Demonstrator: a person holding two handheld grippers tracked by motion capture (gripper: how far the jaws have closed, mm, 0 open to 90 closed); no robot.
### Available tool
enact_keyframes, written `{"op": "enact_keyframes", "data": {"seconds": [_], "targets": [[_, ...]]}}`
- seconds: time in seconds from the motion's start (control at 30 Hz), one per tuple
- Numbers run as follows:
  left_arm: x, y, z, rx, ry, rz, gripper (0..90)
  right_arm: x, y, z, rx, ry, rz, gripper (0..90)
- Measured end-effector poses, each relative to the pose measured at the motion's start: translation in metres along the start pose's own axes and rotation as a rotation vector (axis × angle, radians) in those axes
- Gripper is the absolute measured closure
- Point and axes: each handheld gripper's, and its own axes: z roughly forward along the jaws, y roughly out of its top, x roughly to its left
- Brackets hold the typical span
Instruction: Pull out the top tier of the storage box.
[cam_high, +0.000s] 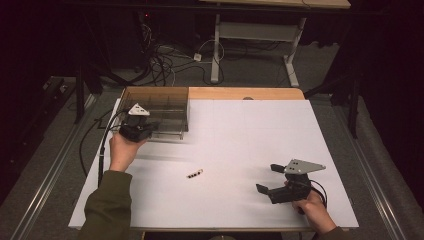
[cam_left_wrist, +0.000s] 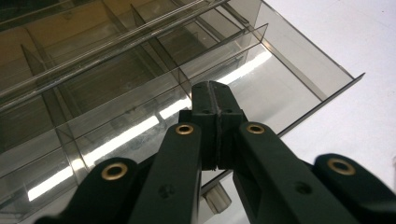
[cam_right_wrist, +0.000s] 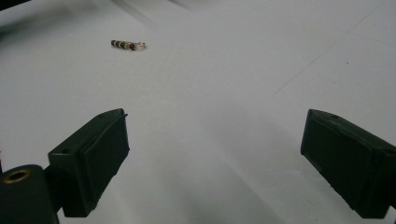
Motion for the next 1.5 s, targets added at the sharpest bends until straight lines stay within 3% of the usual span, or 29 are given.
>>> {"op": "enact_keyframes", "data": {"seconds": [0.23,0.67,1.5], "targets": [[0.0001,-0.0014,0.0039,0.02,0.011,0.002,87.7,-0.0001,0.0,0.0,0.0,0.001,0.0,8.5],[-0.0008,-0.0037,0.0011,0.007,-0.016,-0.018,87.8,-0.0002,0.0001,-0.0003,-0.001,0.0,0.0,8.5],[-0.0052,-0.0035,0.0014,0.03,-0.028,0.004,87.8,-0.0001,0.0002,-0.0006,-0.002,0.0,0.0,8.5]]}}
